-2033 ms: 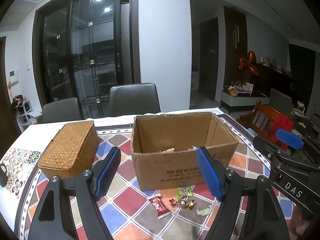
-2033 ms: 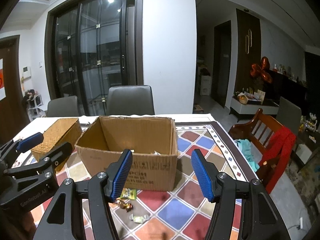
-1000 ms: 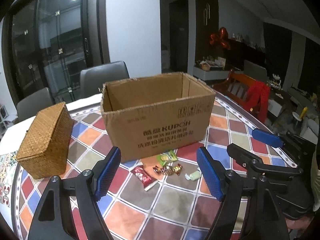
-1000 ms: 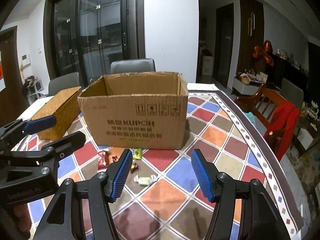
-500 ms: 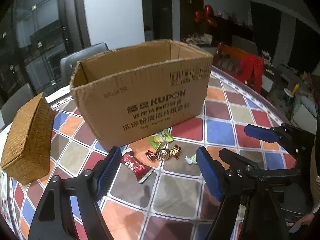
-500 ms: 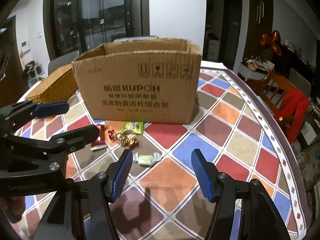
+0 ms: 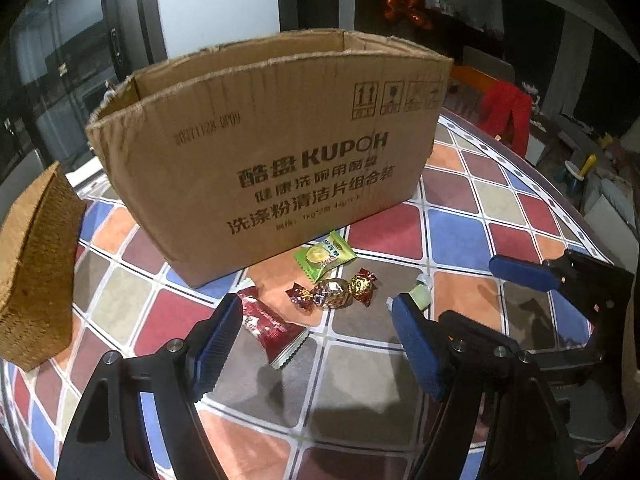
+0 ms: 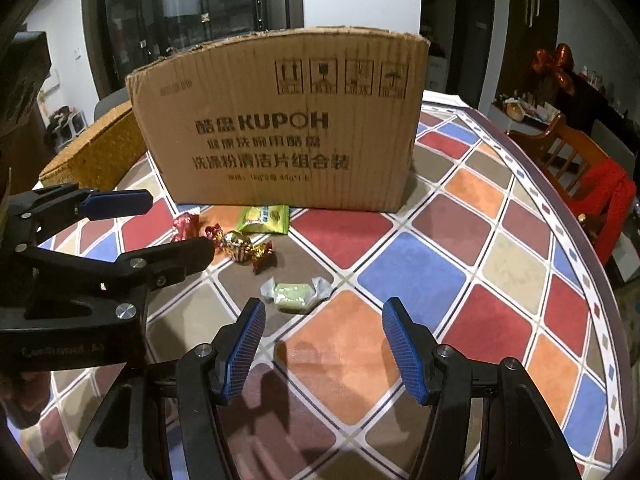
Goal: Organize snacks
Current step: 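Lower both open tools toward the loose candies in front of the box, then grasp the gold twist-wrapped candy with the left tool while the right tool grasps the pale green candy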
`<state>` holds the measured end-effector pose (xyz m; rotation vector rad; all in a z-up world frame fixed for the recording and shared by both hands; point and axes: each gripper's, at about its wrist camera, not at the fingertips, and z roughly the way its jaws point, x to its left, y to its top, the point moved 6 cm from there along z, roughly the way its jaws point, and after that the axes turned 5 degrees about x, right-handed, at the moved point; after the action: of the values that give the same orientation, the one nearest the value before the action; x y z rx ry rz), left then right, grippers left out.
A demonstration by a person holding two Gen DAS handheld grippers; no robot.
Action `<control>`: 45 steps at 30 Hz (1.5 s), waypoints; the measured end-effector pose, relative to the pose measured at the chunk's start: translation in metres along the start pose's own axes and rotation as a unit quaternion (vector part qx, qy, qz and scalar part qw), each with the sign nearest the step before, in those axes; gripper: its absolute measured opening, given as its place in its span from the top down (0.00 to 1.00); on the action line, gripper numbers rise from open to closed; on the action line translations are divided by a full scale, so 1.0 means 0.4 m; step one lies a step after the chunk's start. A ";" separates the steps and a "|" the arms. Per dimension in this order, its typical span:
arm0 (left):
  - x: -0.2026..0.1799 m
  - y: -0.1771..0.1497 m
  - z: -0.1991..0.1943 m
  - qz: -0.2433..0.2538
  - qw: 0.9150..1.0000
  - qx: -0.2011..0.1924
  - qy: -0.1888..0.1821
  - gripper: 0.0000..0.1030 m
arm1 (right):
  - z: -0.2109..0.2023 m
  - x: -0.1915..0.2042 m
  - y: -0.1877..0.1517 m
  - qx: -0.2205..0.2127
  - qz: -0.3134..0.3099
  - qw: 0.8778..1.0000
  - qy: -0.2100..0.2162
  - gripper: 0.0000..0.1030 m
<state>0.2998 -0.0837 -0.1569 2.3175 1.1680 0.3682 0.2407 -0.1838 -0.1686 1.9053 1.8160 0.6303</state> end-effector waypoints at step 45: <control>-0.015 0.021 0.150 -0.031 0.999 0.031 -0.028 0.70 | 0.098 0.022 0.019 0.007 -0.015 1.000 -0.004 0.78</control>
<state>0.3292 -0.1119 -0.2021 2.3221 1.2380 0.2469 0.2705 -0.1751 -0.1952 1.8828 1.8457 0.5992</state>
